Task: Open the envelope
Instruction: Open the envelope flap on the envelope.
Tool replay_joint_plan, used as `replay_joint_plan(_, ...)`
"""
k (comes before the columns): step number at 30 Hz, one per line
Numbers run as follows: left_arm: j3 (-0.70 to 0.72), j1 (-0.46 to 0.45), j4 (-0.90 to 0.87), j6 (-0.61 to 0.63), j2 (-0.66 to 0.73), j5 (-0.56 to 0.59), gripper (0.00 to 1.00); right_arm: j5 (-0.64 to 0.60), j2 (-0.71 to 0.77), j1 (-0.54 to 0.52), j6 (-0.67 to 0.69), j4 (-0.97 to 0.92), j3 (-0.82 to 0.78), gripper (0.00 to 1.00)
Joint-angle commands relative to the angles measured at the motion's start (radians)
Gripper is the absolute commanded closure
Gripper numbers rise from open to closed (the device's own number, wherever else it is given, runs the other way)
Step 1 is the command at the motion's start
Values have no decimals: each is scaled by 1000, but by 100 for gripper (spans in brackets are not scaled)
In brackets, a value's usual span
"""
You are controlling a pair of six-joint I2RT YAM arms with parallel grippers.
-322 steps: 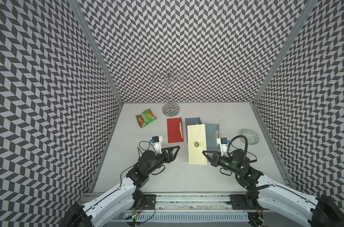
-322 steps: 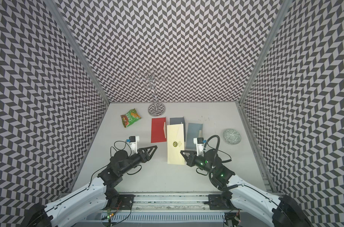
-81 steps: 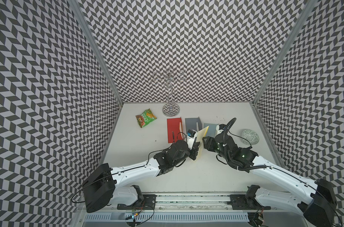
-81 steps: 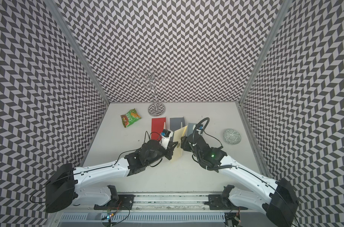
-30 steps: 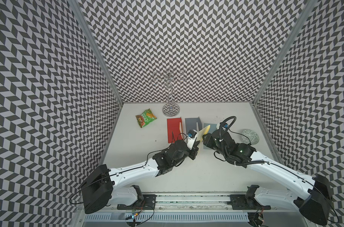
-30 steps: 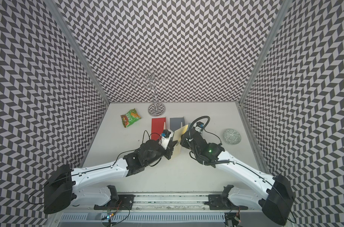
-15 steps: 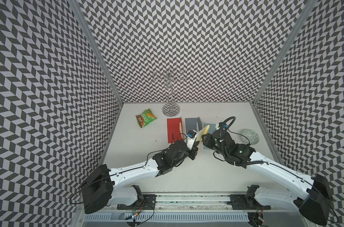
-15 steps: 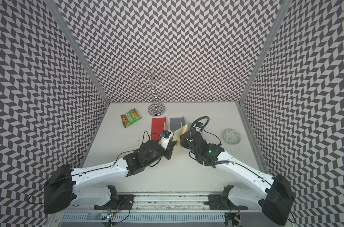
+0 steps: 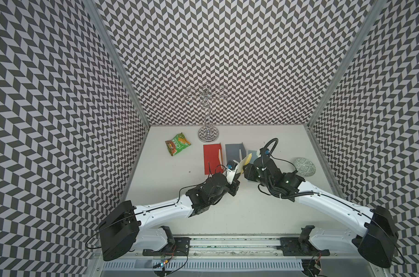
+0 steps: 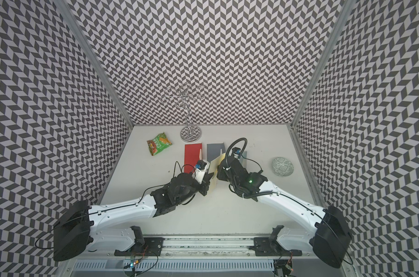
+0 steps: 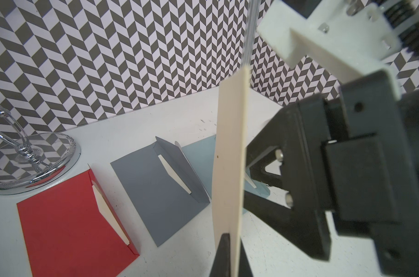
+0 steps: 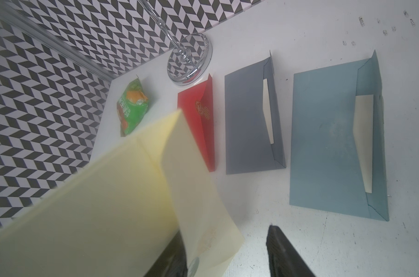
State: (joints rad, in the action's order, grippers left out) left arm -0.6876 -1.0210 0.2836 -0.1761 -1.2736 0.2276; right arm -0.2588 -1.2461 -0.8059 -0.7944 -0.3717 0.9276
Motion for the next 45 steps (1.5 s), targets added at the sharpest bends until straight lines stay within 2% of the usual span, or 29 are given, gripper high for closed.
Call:
replay_joint_plan(1, -24, -7, 56, 9, 15, -4, 100, 79, 28, 0, 26, 84, -30, 49)
replay_joint_plan(5, -33, -7, 54, 9, 7, -10, 100, 138, 31, 1, 62, 92, -23, 50)
replay_joint_plan(9, -29, -7, 65, 1, 8, -15, 100, 15, 15, -3, 78, 74, -39, 54)
replay_joint_plan(13, -38, -7, 60, 2, 5, -27, 100, -37, 5, -3, 85, 16, -15, 56)
replay_joint_plan(25, -41, -7, 40, -2, 15, -14, 100, -23, 56, -3, 93, 34, -37, 62)
replay_joint_plan(31, -45, -7, 38, -17, 10, -32, 100, -22, 56, -3, 85, 15, -27, 61)
replay_joint_plan(39, -42, -7, 32, -10, 19, -21, 100, -98, 49, -2, 66, -37, -11, 62)
replay_joint_plan(45, -38, -7, 36, -15, 17, -26, 100, -66, 47, -3, 63, -21, -12, 62)
